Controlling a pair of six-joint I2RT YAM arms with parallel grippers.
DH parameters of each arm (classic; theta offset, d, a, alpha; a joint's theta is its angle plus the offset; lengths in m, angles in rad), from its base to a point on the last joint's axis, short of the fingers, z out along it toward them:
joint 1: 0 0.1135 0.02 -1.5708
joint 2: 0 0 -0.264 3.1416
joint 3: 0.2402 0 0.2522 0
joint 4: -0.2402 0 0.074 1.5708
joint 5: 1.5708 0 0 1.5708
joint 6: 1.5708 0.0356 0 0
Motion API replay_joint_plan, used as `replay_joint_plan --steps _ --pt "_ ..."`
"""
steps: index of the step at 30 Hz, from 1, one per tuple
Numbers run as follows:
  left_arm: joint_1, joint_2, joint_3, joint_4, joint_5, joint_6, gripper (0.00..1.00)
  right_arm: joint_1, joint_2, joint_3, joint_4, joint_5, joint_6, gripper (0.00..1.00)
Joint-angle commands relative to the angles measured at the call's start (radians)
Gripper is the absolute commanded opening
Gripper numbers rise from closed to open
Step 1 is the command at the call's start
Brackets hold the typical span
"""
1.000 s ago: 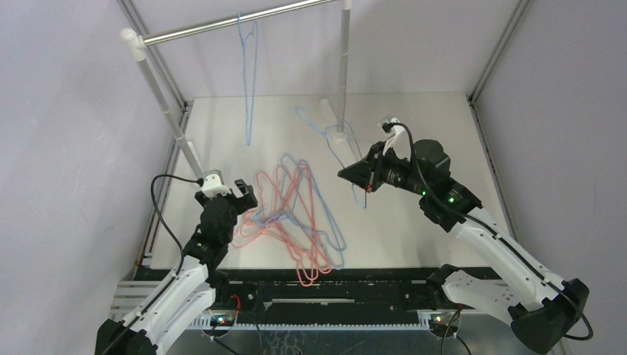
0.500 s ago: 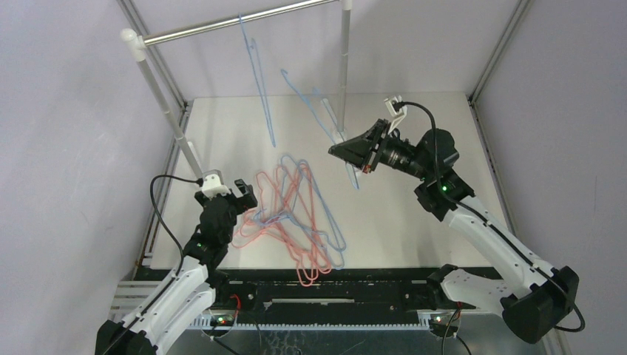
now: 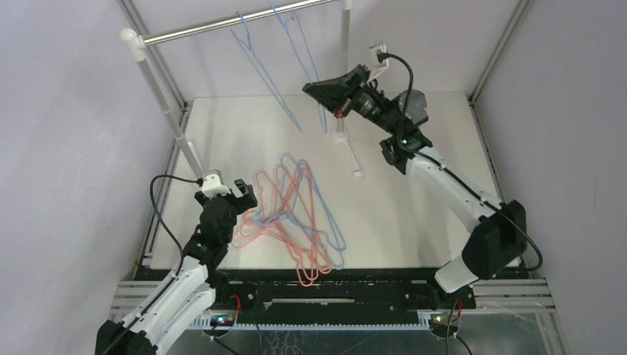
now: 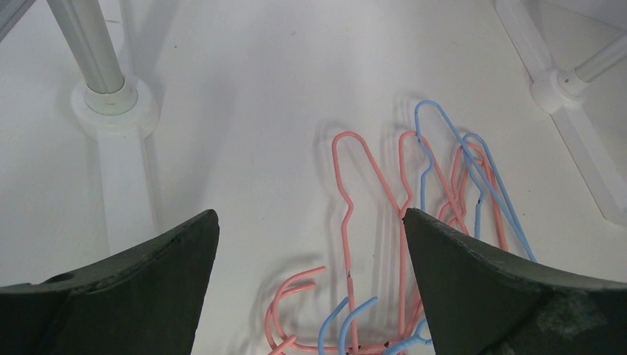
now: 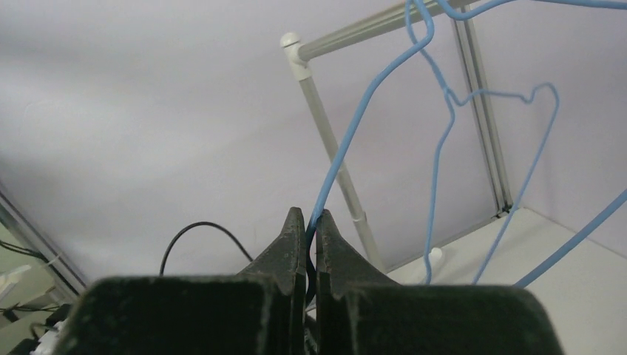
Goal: Organize the hangers
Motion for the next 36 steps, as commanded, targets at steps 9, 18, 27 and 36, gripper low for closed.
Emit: replay_joint_plan --steps 9,18,27,36 --pt "-0.003 -0.003 -0.011 0.04 0.01 -0.003 1.0 -0.033 0.291 0.226 0.174 0.006 0.139 0.0" --pt "-0.003 0.032 -0.007 0.053 0.011 -0.002 0.99 -0.002 0.344 0.223 0.143 -0.067 0.158 0.0" --pt "-0.003 0.039 -0.004 0.057 0.015 0.0 1.0 0.067 0.398 0.285 0.019 -0.144 0.106 0.0" --pt "-0.004 0.036 -0.003 0.055 0.015 -0.002 0.99 0.114 0.459 0.349 -0.072 -0.23 0.072 0.0"
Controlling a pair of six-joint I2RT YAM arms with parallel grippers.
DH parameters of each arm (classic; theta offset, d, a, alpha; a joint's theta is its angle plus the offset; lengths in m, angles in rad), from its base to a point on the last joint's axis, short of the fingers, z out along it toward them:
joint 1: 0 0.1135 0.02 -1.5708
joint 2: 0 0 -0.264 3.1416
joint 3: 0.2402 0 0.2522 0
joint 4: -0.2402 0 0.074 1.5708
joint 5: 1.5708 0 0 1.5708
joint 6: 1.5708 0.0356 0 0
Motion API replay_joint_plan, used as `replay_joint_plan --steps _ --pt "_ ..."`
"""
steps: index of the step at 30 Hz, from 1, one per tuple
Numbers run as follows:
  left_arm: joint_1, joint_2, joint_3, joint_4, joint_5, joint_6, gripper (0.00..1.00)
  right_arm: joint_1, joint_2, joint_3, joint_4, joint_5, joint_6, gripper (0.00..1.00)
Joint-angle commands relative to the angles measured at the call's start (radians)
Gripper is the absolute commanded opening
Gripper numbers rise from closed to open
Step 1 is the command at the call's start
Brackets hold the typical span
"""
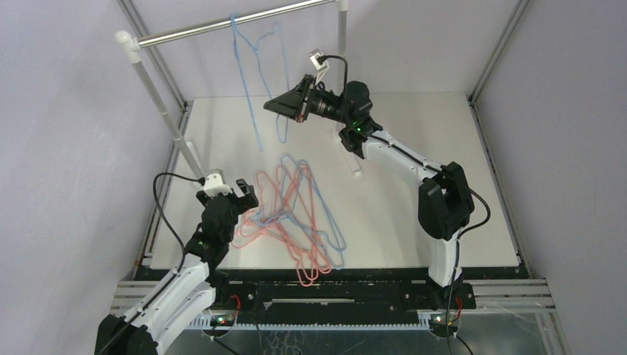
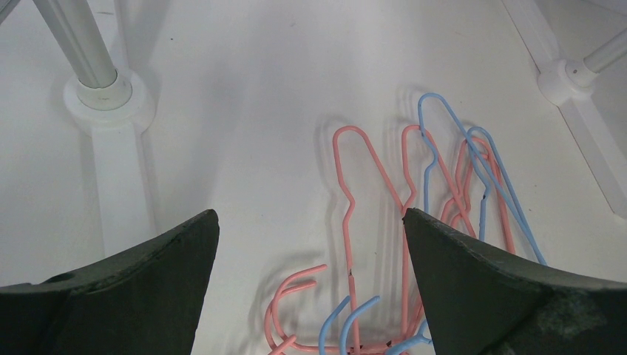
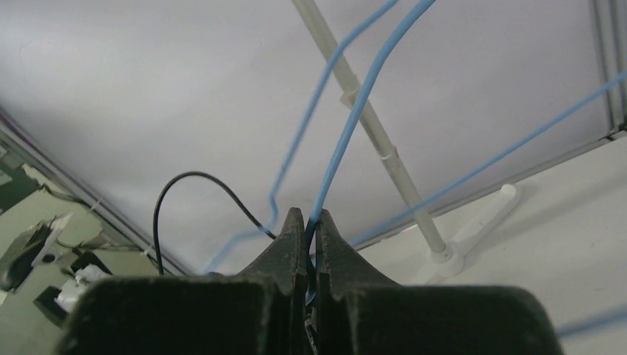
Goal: Organize the hangers
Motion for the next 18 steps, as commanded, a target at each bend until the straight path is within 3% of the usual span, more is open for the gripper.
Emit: replay_joint_plan --steps 1,4,8,9,10,18 --pt "-0.003 -0.002 -0.002 0.037 0.009 -0.001 1.0 0.025 0.021 0.043 -0.09 -0.082 -0.035 0.0" --pt "-0.003 -0.002 -0.002 0.032 0.006 0.0 0.99 0.019 0.006 0.015 -0.103 -0.072 -0.044 0.02" --pt "-0.002 -0.007 -0.003 0.032 0.001 0.001 0.99 0.001 -0.056 -0.075 -0.102 -0.01 -0.067 0.37" --pt "-0.003 -0.008 -0.004 0.033 0.0 0.0 0.99 -0.003 -0.074 -0.096 -0.11 0.005 -0.078 0.53" --pt "-0.002 -0.006 -0.005 0.033 0.0 0.001 0.99 -0.005 -0.089 -0.11 -0.12 0.014 -0.094 0.63" --pt "-0.004 0.007 -0.002 0.036 0.001 0.001 0.99 -0.018 -0.212 -0.231 -0.175 0.078 -0.171 1.0"
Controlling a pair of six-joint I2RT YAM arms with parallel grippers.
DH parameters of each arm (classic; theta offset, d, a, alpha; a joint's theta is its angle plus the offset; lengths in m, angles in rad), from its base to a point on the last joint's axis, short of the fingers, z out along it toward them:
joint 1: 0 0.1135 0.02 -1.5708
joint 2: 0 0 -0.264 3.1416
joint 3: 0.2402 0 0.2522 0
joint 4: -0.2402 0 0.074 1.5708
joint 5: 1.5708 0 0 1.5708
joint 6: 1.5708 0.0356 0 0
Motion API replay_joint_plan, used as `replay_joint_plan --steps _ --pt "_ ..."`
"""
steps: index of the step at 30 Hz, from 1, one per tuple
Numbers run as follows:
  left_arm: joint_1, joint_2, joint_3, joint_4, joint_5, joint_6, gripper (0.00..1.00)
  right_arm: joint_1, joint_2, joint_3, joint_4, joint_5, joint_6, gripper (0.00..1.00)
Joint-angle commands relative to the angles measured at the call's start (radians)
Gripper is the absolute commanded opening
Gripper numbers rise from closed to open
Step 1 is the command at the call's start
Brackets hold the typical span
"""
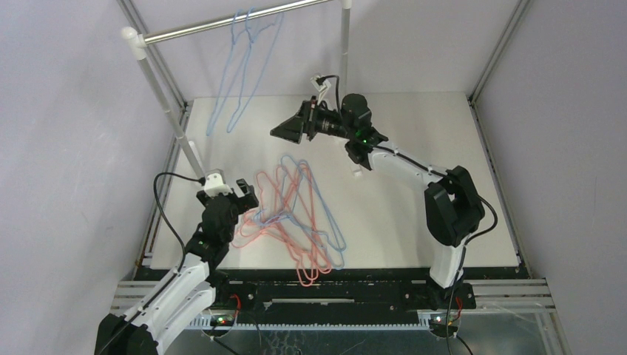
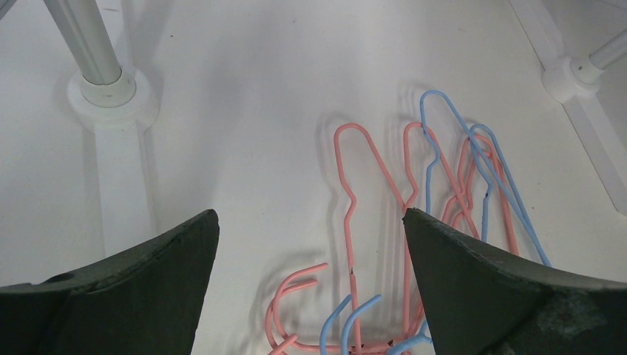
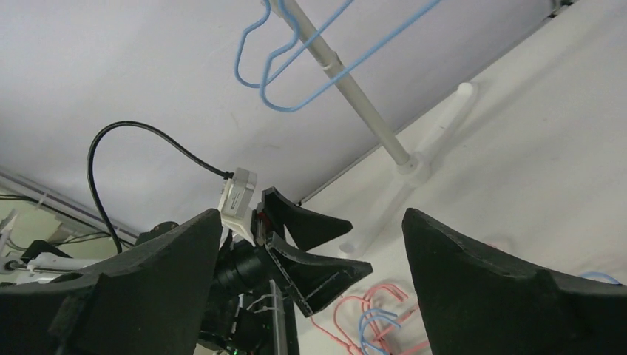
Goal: Organize the hangers
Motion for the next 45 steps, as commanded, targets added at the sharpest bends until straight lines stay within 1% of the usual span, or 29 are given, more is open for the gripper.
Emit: replay_joint_plan --steps 1,6,8,11,13,16,19,22,25,27,31,35,37,45 --pt "-0.003 -0.002 -0.002 0.036 0.001 0.0 1.0 -0.005 -0.156 -0.053 -0.024 0.078 -0.088 1.0" --pt "-0.004 -0.005 -0.005 0.038 -0.001 -0.001 1.0 0.01 -0.271 -0.171 -0.116 0.169 -0.188 1.0" --pt "-0.003 -0.003 -0.006 0.039 -0.001 -0.001 1.0 0.015 -0.301 -0.194 -0.187 0.171 -0.222 1.0" --pt "-0.003 0.005 -0.006 0.044 -0.002 -0.002 1.0 0.045 -0.355 -0.247 -0.325 0.254 -0.3 1.0" --pt "-0.003 0.01 -0.005 0.045 -0.001 -0.002 0.99 0.09 -0.402 -0.288 -0.428 0.342 -0.373 0.98" --pt "-0.003 0.013 -0.005 0.045 0.0 -0.002 0.99 0.177 -0.453 -0.358 -0.538 0.485 -0.446 0.97" --pt "-0.004 0.013 -0.007 0.051 -0.001 -0.001 1.0 0.262 -0.475 -0.439 -0.575 0.574 -0.457 0.94" --pt "-0.004 0.027 -0.004 0.055 0.001 -0.001 1.0 0.316 -0.448 -0.5 -0.588 0.618 -0.459 0.89" --pt "-0.003 0.032 -0.002 0.052 0.004 0.0 0.99 0.353 -0.384 -0.512 -0.616 0.64 -0.465 0.8" --pt "-0.004 0.027 -0.003 0.05 0.003 0.0 0.99 0.369 -0.343 -0.513 -0.613 0.642 -0.475 0.76" --pt "-0.004 0.013 -0.008 0.05 0.002 -0.001 0.99 0.387 -0.267 -0.511 -0.586 0.654 -0.496 0.72" --pt "-0.003 0.012 -0.009 0.048 0.001 -0.002 0.99 0.401 -0.2 -0.507 -0.581 0.637 -0.492 0.66" --pt "-0.003 0.014 -0.009 0.048 0.0 -0.003 0.99 0.413 -0.181 -0.507 -0.585 0.636 -0.487 0.63" --pt "-0.003 0.029 -0.005 0.051 0.001 -0.003 1.0 0.443 -0.136 -0.506 -0.616 0.678 -0.475 0.57"
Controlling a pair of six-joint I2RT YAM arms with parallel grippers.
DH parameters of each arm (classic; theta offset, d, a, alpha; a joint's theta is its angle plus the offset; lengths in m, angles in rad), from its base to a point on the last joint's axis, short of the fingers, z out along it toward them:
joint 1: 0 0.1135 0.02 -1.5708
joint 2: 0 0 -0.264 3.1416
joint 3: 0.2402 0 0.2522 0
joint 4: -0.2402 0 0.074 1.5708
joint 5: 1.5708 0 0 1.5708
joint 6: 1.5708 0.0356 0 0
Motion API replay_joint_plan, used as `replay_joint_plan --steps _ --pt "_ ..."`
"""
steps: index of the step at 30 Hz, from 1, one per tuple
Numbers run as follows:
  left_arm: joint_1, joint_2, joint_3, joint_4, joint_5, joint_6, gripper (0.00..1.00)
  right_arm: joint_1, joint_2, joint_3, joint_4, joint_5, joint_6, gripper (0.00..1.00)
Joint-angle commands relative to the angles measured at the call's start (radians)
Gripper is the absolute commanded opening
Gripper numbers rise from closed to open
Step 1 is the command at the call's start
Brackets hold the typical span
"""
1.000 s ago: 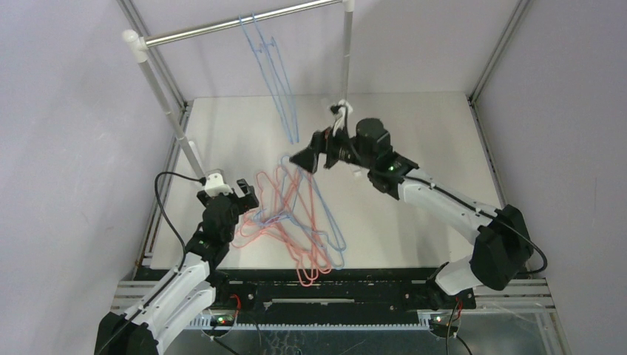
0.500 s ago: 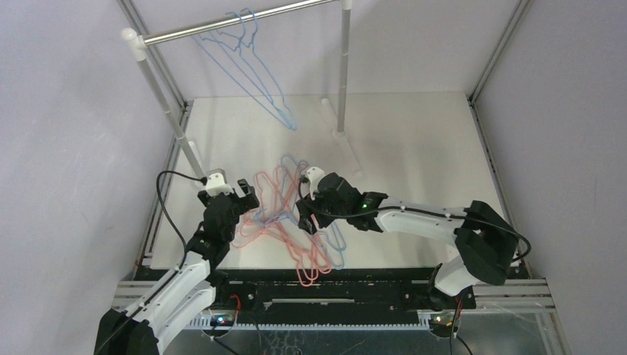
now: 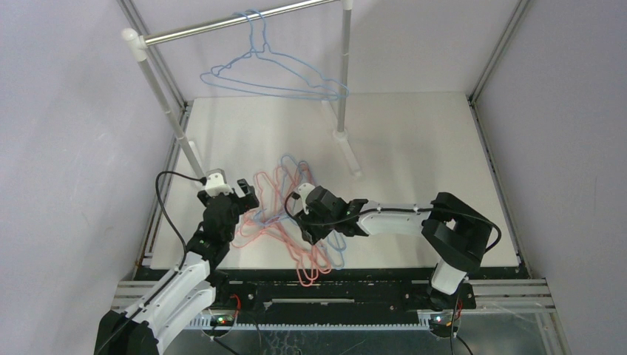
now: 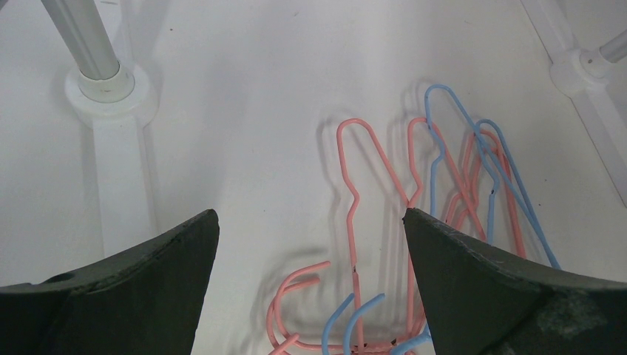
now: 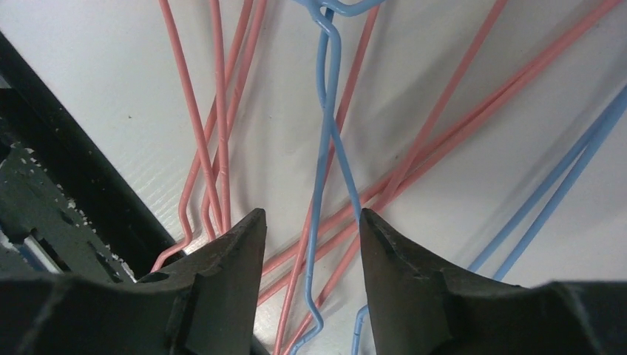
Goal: Organize the hangers
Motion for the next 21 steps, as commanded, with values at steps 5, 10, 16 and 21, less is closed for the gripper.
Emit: replay_joint_plan --steps 5,10,16,21 --pt "-0.004 0.0 -0.008 0.044 0.0 -0.005 1.0 0.006 0.035 0.013 0.012 0.043 0.006 0.49" --pt "-0.003 0.002 -0.006 0.045 0.0 -0.005 0.99 -0.002 0.04 0.013 0.007 0.046 0.013 0.37" --pt "-0.003 0.002 -0.007 0.045 0.001 -0.005 0.99 -0.008 0.022 0.013 0.008 0.032 0.017 0.21" --pt "-0.002 0.006 -0.005 0.046 0.0 -0.004 0.99 -0.012 -0.052 0.013 -0.021 0.027 0.012 0.11"
